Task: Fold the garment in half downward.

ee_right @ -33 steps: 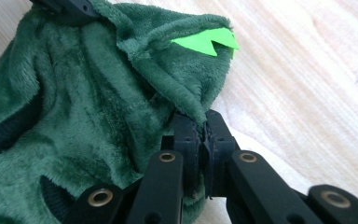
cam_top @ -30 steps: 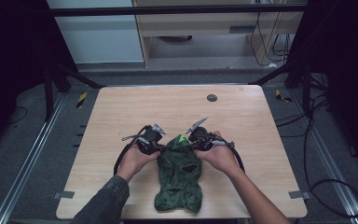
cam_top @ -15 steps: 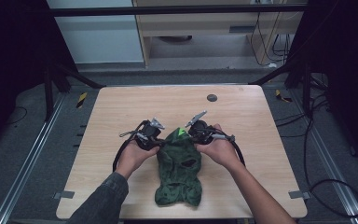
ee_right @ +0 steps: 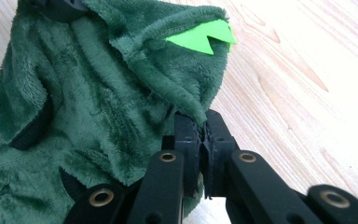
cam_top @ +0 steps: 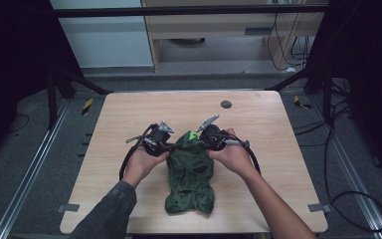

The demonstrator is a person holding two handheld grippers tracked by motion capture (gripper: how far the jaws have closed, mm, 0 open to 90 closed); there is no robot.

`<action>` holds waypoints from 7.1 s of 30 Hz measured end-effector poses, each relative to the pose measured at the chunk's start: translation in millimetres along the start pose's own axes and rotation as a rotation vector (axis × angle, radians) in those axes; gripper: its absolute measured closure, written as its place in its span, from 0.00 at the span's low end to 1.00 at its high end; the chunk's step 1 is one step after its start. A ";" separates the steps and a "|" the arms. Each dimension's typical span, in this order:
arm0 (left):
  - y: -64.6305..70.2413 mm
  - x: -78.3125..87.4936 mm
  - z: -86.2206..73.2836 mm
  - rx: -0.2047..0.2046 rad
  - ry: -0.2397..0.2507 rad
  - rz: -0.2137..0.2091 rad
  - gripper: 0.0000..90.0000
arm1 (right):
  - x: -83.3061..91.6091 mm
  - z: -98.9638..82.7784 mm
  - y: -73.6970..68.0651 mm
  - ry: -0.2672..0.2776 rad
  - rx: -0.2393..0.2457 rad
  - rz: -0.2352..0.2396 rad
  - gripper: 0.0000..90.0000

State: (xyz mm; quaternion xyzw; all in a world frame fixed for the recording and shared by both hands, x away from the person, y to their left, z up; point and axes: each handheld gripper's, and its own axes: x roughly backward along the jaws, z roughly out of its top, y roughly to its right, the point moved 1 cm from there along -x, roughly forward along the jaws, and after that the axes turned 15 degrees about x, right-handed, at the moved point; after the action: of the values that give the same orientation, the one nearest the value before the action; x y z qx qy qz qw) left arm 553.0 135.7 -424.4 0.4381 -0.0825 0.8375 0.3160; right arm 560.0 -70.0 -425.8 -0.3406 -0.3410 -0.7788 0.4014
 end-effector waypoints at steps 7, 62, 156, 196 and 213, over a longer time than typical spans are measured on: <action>-2.0 1.5 2.7 0.003 0.011 -0.001 0.98 | 2.5 1.4 2.1 0.012 0.006 -0.013 0.96; -6.4 25.2 19.7 -0.014 0.090 0.039 0.99 | 21.5 17.2 11.3 0.068 0.061 -0.090 0.96; 32.9 33.0 -84.8 -0.045 0.112 -0.074 0.99 | 29.5 -51.0 -94.3 0.187 0.095 -0.055 0.90; 42.2 22.6 -122.5 -0.047 0.123 -0.088 0.94 | 23.5 -69.8 -119.1 0.170 0.084 -0.047 0.70; 43.4 19.5 -134.7 -0.040 0.118 -0.082 0.88 | 27.7 -73.8 -129.9 0.169 0.082 -0.045 0.60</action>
State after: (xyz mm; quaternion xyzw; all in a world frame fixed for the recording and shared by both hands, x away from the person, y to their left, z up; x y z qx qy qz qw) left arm 426.9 166.3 -484.2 0.3845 -0.0624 0.8465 0.3629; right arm 417.3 -82.5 -476.5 -0.2490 -0.3452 -0.7991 0.4246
